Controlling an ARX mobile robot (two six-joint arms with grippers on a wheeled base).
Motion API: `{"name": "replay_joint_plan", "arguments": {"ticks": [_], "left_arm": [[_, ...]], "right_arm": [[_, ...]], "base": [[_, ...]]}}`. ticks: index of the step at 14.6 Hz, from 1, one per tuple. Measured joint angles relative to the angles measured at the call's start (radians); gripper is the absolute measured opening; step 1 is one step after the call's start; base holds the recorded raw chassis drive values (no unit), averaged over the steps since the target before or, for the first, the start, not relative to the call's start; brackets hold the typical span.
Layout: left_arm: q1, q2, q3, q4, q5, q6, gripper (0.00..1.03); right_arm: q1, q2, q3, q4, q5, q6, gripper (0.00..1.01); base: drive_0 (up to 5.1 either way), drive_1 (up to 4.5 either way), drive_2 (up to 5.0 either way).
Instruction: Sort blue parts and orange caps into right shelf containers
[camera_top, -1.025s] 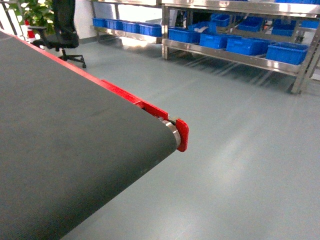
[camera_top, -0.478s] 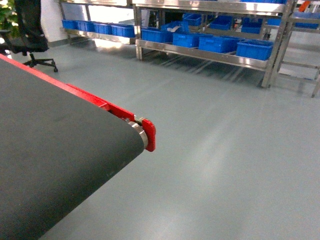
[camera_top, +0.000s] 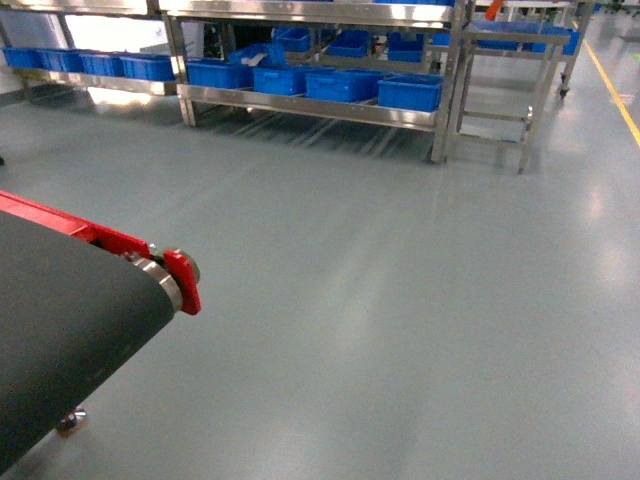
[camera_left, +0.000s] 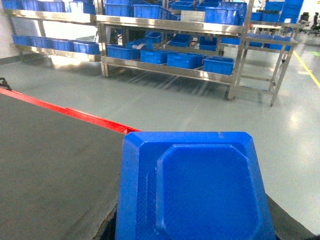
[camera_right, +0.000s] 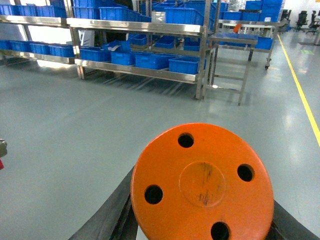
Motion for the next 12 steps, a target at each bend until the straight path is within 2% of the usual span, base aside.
{"name": "replay_joint_plan", "arguments": {"ticks": [12], "left_arm": [[0.0,0.0,0.0,0.0,0.0,0.0,0.44]], "right_arm": [[0.0,0.0,0.0,0.0,0.0,0.0,0.45]], "base": [[-1.6,-1.6,-1.6]]}}
